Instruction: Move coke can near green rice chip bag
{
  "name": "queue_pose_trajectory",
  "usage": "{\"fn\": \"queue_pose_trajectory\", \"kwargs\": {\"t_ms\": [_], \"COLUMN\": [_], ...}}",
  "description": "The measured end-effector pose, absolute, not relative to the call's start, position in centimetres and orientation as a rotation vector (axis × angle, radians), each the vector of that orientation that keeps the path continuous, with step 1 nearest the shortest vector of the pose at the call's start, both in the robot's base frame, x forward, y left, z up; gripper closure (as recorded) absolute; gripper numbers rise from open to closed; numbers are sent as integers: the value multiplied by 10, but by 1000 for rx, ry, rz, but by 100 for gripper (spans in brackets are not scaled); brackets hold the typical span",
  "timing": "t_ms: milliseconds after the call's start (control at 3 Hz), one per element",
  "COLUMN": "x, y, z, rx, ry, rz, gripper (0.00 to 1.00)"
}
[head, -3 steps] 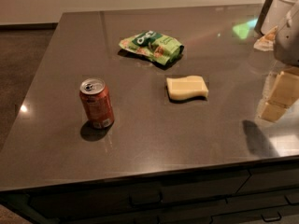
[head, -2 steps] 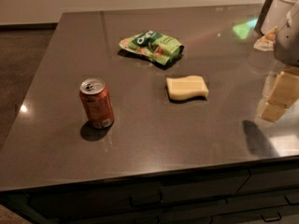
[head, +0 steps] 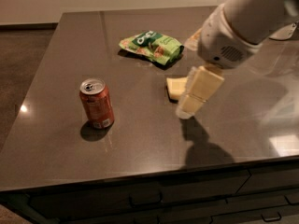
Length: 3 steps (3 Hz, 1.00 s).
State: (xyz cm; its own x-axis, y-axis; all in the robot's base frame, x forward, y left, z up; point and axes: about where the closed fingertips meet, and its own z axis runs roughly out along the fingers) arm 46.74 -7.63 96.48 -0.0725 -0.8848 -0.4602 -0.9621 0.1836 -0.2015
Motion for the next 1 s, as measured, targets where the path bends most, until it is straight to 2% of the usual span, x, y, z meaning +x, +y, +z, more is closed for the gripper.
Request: {"fn": "queue_pose_trajectory", "kwargs": {"t_ms": [1000], "x": [475], "y": [67], "z": [939], "rx": [-1685], "ry": [1813], "rz": [428], "gripper": [0]}}
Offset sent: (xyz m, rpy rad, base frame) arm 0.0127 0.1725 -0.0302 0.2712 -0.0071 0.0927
